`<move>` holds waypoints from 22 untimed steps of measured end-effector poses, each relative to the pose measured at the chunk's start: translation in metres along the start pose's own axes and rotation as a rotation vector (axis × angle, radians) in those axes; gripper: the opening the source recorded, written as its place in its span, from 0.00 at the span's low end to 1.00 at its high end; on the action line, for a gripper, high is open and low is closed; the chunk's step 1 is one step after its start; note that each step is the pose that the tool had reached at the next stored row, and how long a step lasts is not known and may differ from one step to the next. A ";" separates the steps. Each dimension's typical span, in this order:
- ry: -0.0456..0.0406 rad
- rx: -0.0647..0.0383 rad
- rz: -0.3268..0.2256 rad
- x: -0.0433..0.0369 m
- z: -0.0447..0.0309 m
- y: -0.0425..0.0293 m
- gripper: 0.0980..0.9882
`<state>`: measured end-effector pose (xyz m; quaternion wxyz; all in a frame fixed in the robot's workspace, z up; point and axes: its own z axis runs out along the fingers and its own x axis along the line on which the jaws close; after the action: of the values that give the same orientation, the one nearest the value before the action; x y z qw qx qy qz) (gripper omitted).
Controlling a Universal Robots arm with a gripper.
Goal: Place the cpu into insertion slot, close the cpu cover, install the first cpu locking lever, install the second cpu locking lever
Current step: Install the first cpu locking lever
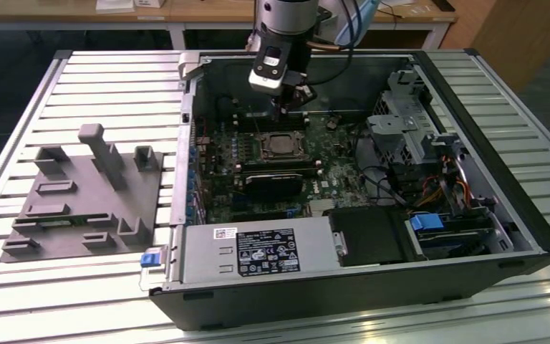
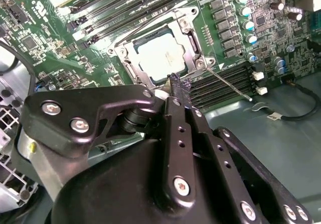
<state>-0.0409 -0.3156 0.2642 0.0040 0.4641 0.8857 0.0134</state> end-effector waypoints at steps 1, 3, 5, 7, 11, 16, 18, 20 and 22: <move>0.0001 0.000 -0.005 0.0000 0.0000 0.0000 0.01; 0.0005 0.000 -0.018 0.0000 0.0000 0.0000 0.01; 0.0009 0.000 -0.034 0.0000 0.0000 0.0000 0.01; 0.0013 0.000 -0.051 0.0000 0.0000 0.0000 0.01; 0.0022 0.000 -0.082 0.0000 0.0000 0.0000 0.01; 0.0033 0.001 -0.121 0.0000 0.0000 0.0000 0.01; 0.0037 0.001 -0.135 0.0000 0.0000 0.0000 0.01; 0.0041 0.001 -0.151 0.0000 0.0000 0.0000 0.01; 0.0045 0.001 -0.166 0.0000 0.0000 0.0000 0.01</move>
<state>-0.0409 -0.3156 0.2642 0.0029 0.3892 0.9211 0.0136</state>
